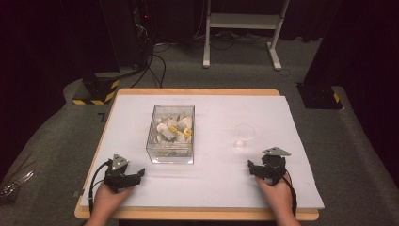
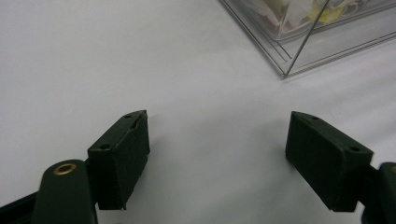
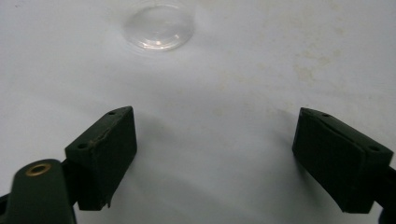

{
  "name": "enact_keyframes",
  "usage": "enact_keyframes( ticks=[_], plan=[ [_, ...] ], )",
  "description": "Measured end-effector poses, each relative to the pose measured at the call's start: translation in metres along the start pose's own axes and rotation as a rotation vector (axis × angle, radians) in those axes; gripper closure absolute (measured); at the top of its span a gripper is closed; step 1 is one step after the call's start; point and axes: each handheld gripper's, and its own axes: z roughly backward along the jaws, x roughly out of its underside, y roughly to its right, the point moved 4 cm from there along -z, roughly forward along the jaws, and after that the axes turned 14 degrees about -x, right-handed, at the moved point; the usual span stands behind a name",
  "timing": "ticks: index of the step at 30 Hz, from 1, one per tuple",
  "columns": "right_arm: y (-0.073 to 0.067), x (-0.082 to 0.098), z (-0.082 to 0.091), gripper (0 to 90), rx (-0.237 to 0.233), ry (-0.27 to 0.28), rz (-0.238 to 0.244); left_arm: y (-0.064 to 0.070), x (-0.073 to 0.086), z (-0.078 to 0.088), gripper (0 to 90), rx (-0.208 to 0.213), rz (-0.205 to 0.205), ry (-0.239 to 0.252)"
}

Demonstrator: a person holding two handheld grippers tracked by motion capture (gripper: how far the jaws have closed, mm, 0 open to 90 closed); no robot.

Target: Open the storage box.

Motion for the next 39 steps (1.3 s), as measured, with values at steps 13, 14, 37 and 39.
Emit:
enact_keyframes(
  ticks=[13, 14, 37, 39],
  plan=[
    [-0.0005, 0.001, 0.0046, 17.6, 0.003, 0.002, 0.007, 0.0, -0.0001, 0.0, 22.3, -0.001, 0.001, -0.001],
    [-0.0014, 0.0015, 0.0061, 17.6, 0.008, 0.003, 0.006, 0.0001, -0.0001, 0.0001, 22.3, -0.001, 0.001, -0.002],
    [-0.0012, 0.0076, 0.0083, 17.4, 0.009, 0.008, 0.002, -0.0008, 0.0005, 0.0056, 32.5, -0.008, 0.0, 0.014],
    [-0.0014, 0.0077, 0.0083, 17.4, 0.01, 0.008, 0.0, -0.0009, 0.0003, 0.0076, 33.3, 0.0, 0.006, 0.019]
  ],
)
